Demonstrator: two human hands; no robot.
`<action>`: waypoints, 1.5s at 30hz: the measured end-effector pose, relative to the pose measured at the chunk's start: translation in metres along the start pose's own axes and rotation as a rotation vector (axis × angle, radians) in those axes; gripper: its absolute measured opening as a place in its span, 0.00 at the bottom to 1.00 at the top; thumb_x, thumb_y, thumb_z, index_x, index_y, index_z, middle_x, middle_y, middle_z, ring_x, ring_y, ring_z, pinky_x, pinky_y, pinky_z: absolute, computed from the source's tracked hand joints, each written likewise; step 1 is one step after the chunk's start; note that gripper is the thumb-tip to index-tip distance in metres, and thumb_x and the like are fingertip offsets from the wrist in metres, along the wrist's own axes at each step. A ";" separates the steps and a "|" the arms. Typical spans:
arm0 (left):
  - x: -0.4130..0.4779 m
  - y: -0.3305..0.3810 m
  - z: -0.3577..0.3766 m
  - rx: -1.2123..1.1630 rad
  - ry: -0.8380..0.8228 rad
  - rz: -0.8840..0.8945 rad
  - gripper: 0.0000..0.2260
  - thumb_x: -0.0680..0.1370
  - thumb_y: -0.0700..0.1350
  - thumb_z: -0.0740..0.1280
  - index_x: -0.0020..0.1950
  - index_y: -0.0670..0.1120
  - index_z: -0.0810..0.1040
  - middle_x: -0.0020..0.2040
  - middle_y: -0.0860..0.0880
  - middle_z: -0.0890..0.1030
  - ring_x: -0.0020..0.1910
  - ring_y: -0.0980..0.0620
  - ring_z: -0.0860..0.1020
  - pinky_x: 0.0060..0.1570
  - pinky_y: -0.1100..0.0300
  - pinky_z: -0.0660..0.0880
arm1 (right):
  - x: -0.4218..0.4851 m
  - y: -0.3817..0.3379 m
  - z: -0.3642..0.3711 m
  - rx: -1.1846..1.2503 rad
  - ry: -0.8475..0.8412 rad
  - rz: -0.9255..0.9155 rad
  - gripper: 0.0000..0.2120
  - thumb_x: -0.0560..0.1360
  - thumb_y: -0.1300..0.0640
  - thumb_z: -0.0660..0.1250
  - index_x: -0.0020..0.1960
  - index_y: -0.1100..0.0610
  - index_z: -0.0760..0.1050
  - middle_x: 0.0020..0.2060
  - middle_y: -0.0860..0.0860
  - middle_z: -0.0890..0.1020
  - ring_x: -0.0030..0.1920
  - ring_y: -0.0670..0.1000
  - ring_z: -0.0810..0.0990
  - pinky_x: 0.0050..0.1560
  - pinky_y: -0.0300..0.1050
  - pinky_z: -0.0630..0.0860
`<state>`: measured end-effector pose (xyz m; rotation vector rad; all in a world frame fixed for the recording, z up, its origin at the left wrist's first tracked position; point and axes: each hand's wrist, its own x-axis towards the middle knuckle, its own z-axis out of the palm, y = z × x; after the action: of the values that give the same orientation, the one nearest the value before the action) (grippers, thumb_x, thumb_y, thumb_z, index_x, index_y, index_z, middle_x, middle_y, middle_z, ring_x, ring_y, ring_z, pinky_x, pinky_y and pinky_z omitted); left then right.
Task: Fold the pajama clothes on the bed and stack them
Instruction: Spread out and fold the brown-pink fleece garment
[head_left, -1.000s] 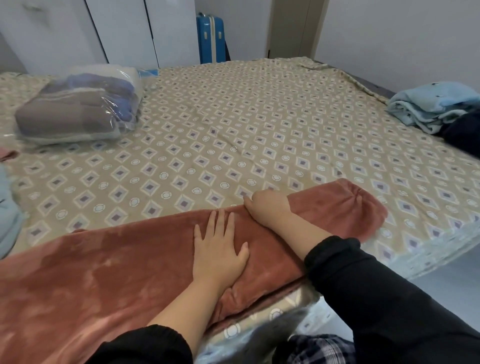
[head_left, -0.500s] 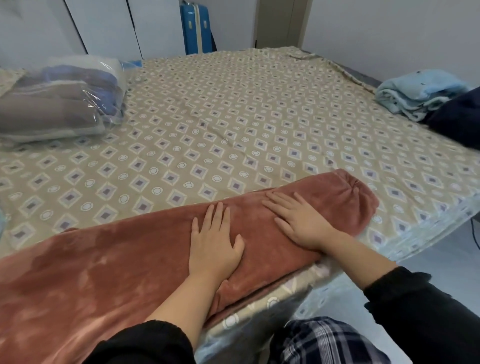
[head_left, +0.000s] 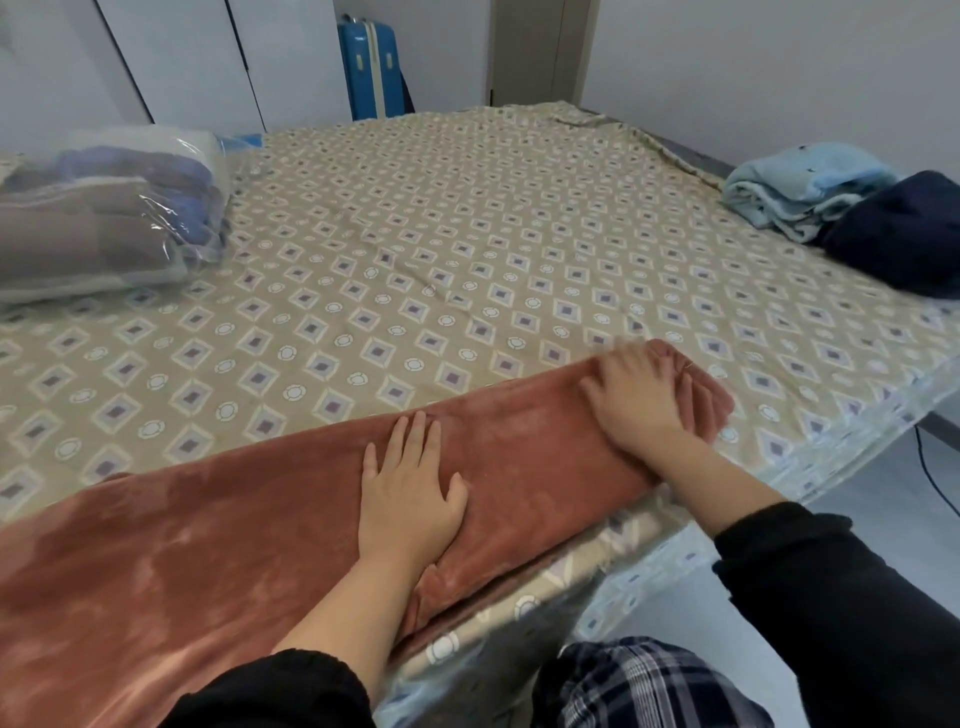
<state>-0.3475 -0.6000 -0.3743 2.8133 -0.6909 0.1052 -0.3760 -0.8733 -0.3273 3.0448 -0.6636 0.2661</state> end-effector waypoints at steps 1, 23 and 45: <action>0.000 0.000 0.000 -0.001 0.001 -0.001 0.31 0.77 0.57 0.50 0.79 0.50 0.52 0.80 0.51 0.49 0.78 0.54 0.45 0.74 0.46 0.44 | 0.011 0.018 -0.001 0.056 0.004 0.218 0.27 0.79 0.42 0.54 0.71 0.58 0.64 0.71 0.59 0.68 0.72 0.59 0.63 0.71 0.63 0.54; 0.000 0.000 -0.002 -0.009 0.023 -0.011 0.30 0.78 0.56 0.53 0.79 0.50 0.53 0.79 0.52 0.51 0.78 0.54 0.46 0.74 0.47 0.46 | -0.038 -0.032 -0.065 0.681 -0.355 -0.353 0.08 0.77 0.46 0.64 0.50 0.50 0.72 0.42 0.44 0.83 0.44 0.41 0.81 0.45 0.33 0.74; 0.001 0.000 -0.001 -0.005 0.025 -0.018 0.29 0.77 0.56 0.53 0.78 0.51 0.56 0.79 0.51 0.53 0.78 0.54 0.48 0.74 0.47 0.47 | 0.042 0.056 -0.014 0.329 -0.008 0.408 0.17 0.78 0.49 0.63 0.59 0.61 0.75 0.58 0.59 0.77 0.59 0.60 0.75 0.56 0.51 0.73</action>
<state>-0.3465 -0.6003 -0.3733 2.8078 -0.6594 0.1350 -0.3636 -0.9413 -0.3074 3.1761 -1.3698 0.4036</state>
